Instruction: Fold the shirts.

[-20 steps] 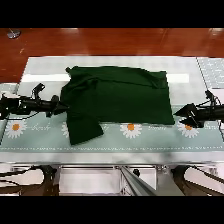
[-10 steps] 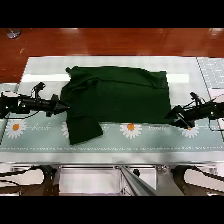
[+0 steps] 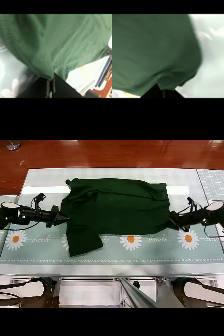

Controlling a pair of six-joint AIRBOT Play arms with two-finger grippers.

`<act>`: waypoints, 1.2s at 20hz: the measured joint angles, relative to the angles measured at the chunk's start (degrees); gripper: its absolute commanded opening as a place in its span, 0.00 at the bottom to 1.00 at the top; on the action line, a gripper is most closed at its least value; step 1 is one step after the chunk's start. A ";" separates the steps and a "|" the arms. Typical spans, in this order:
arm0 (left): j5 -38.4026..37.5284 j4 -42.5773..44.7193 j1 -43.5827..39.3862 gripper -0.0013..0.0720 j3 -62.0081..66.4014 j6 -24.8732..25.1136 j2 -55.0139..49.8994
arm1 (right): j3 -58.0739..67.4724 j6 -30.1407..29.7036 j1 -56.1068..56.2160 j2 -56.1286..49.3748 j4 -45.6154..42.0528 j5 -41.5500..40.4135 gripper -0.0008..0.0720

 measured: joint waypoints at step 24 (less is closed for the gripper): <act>1.22 34.53 -0.92 0.06 52.22 -14.51 53.70 | 62.88 6.10 1.60 38.40 -9.44 20.20 0.06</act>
